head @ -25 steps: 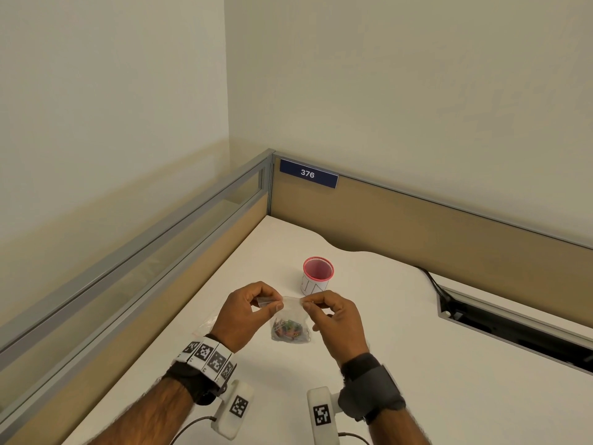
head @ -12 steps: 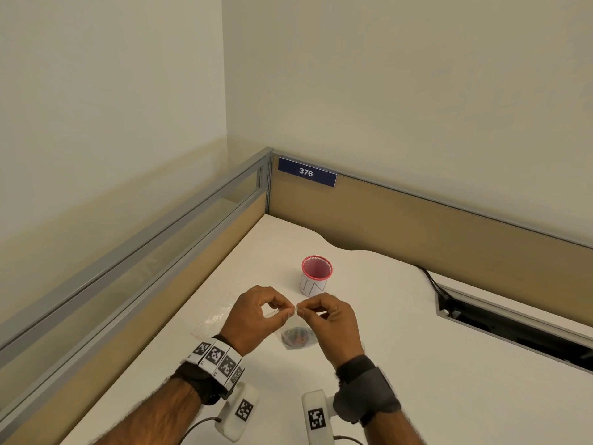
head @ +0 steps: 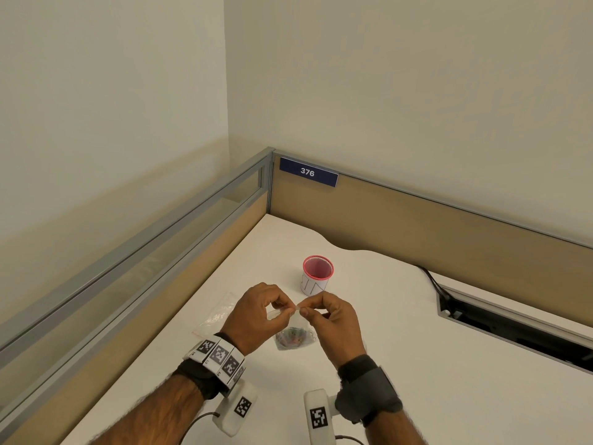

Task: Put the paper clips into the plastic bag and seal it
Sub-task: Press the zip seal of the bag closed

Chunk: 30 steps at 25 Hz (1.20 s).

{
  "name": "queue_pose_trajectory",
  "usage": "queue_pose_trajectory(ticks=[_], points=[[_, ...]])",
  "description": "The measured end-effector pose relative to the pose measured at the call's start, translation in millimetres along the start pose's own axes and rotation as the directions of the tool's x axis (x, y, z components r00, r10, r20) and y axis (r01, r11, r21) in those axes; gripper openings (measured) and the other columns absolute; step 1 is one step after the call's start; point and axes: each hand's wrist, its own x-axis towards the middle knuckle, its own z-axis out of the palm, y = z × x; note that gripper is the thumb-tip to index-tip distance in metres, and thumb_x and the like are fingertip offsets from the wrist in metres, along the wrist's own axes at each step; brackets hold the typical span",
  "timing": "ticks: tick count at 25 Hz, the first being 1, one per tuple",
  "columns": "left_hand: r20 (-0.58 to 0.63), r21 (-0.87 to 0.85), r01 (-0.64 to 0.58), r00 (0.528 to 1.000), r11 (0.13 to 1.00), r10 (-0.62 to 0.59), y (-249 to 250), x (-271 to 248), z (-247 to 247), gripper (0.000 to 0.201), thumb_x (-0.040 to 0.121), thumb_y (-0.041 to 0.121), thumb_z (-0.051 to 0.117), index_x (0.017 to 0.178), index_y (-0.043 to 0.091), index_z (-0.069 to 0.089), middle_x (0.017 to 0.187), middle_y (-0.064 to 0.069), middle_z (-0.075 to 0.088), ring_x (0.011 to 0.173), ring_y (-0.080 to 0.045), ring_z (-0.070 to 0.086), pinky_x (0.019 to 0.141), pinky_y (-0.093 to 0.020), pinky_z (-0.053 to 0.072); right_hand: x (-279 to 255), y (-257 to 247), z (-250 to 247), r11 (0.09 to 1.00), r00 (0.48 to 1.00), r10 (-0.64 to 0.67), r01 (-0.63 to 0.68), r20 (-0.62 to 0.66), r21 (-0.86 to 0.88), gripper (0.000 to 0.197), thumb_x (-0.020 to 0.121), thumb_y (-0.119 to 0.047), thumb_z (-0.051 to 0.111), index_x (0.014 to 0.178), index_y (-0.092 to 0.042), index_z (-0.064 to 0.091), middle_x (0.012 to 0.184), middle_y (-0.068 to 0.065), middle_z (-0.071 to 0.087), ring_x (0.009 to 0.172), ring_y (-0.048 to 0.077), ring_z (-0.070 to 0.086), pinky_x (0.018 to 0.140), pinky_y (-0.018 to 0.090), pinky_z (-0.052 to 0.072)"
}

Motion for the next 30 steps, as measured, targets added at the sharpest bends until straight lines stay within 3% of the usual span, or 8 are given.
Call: queue_pose_trajectory(ticks=[3,7,10,13,18,24,27,30], points=[[0.027,-0.017,0.033,0.999,0.999,-0.033,-5,-2,-4,0.017,0.077,0.044,0.064,0.09,0.033,0.067,0.086,0.014,0.067,0.086,-0.008,0.062,0.076,-0.026,0.052,1,-2,-4,0.997,1.0,0.027,-0.027,-0.004,0.068,0.009,0.087,-0.01,0.064,0.08,-0.013,0.067,0.083,-0.001,0.072,0.079,0.017,0.068,0.067,0.024,0.059],[0.013,-0.079,0.072,0.997,0.994,-0.071,-12,-9,-7,0.021,0.073,0.041,0.068,0.093,0.041,0.065,0.089,0.016,0.069,0.09,-0.008,0.063,0.079,-0.014,0.049,2,-4,-16,0.99,0.999,0.031,-0.033,0.012,0.136,0.005,0.086,-0.003,0.063,0.084,-0.005,0.067,0.088,0.007,0.072,0.081,0.02,0.068,0.064,0.024,0.059],[-0.028,-0.112,0.051,0.998,0.992,-0.055,-11,-8,-2,0.016,0.078,0.028,0.074,0.09,0.036,0.068,0.095,0.017,0.069,0.091,-0.006,0.062,0.078,-0.009,0.045,1,-2,-16,0.992,0.999,0.029,-0.033,0.036,0.122,0.005,0.086,-0.003,0.064,0.086,-0.007,0.067,0.088,0.006,0.072,0.08,0.02,0.068,0.066,0.024,0.059],[-0.023,-0.096,0.036,0.999,0.995,-0.038,-11,-5,0,0.011,0.08,0.02,0.075,0.087,0.028,0.072,0.092,0.014,0.069,0.089,-0.007,0.062,0.076,-0.01,0.045,1,1,-11,0.999,0.998,0.026,-0.028,0.059,0.044,0.009,0.086,-0.003,0.064,0.09,-0.01,0.067,0.09,0.001,0.07,0.081,0.017,0.067,0.067,0.022,0.059],[-0.045,-0.094,0.035,0.998,0.995,-0.039,-12,-4,-4,0.008,0.08,0.033,0.069,0.086,0.027,0.071,0.088,0.016,0.069,0.089,-0.008,0.062,0.077,-0.012,0.045,3,1,-7,0.999,0.999,0.036,-0.037,0.028,0.032,0.011,0.084,-0.003,0.066,0.09,-0.012,0.066,0.091,0.002,0.07,0.08,0.017,0.069,0.067,0.018,0.058],[-0.095,-0.176,0.088,0.99,0.98,-0.105,-15,-5,-7,0.013,0.081,0.035,0.069,0.086,0.024,0.072,0.089,0.014,0.07,0.089,-0.013,0.065,0.079,-0.022,0.053,6,5,-11,0.991,0.995,0.086,-0.081,-0.042,0.107,0.008,0.08,-0.008,0.072,0.084,-0.012,0.068,0.085,0.001,0.073,0.08,0.019,0.071,0.072,0.023,0.06],[-0.107,-0.198,0.101,0.986,0.975,-0.124,-14,-3,-9,0.022,0.08,0.042,0.065,0.087,0.023,0.072,0.089,0.014,0.07,0.09,-0.013,0.067,0.08,-0.024,0.055,6,3,-12,0.99,0.997,0.045,-0.037,-0.055,0.137,0.005,0.081,-0.01,0.072,0.086,-0.012,0.069,0.085,0.001,0.074,0.08,0.018,0.07,0.075,0.026,0.06],[-0.121,-0.2,0.1,0.985,0.975,-0.126,-12,-1,-11,0.014,0.081,0.035,0.068,0.089,0.023,0.071,0.089,0.012,0.071,0.09,-0.012,0.067,0.08,-0.022,0.054,7,-1,-13,0.992,0.999,0.003,0.004,-0.052,0.127,0.004,0.082,-0.011,0.07,0.086,-0.013,0.069,0.085,0.0,0.073,0.081,0.018,0.07,0.076,0.028,0.061]])
